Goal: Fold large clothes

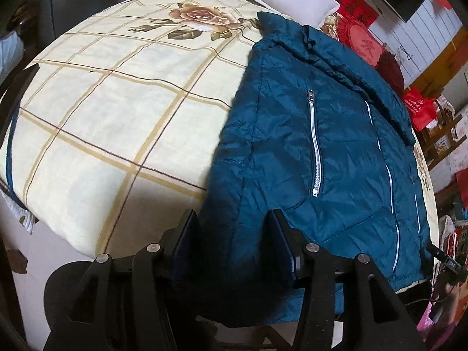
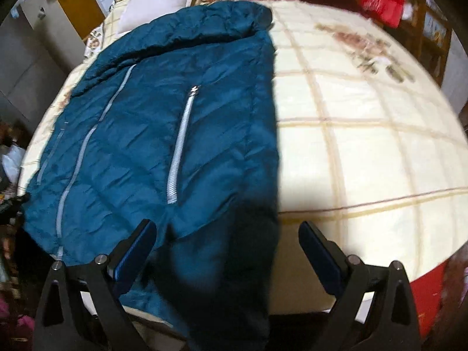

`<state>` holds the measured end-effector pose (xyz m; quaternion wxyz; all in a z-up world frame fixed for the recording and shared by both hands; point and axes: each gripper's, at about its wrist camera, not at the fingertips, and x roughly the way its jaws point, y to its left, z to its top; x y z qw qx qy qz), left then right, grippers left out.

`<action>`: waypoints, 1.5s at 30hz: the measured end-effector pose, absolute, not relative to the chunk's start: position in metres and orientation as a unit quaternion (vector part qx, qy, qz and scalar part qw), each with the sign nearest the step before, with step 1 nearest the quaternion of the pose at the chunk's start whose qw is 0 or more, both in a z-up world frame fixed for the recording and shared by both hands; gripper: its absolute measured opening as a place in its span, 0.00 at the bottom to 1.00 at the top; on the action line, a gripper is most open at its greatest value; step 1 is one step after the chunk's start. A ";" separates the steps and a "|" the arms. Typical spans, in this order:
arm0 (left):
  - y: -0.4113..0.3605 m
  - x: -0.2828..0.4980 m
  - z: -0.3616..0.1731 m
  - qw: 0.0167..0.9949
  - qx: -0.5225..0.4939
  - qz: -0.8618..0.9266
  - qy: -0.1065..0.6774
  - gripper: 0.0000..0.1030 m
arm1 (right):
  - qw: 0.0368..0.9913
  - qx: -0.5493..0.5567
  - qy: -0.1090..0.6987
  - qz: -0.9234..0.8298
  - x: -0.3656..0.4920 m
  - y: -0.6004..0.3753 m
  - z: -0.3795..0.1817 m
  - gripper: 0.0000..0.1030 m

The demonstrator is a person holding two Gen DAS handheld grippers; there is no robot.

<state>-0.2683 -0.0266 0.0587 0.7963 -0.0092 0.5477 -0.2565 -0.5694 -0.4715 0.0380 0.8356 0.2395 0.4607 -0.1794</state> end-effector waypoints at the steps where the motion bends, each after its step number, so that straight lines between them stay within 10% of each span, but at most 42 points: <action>1: -0.028 -0.270 0.059 0.797 -0.003 -0.258 0.546 0.69 | 0.834 0.247 0.464 -0.170 -0.567 -0.470 0.035 0.97; 31: -0.030 -0.277 0.055 0.811 0.025 -0.267 0.519 0.73 | 0.817 0.186 0.518 -0.173 -0.541 -0.444 0.019 1.00; 45: -0.029 -0.281 0.055 0.807 0.027 -0.274 0.523 0.78 | 0.829 0.209 0.502 -0.126 -0.560 -0.446 0.025 0.84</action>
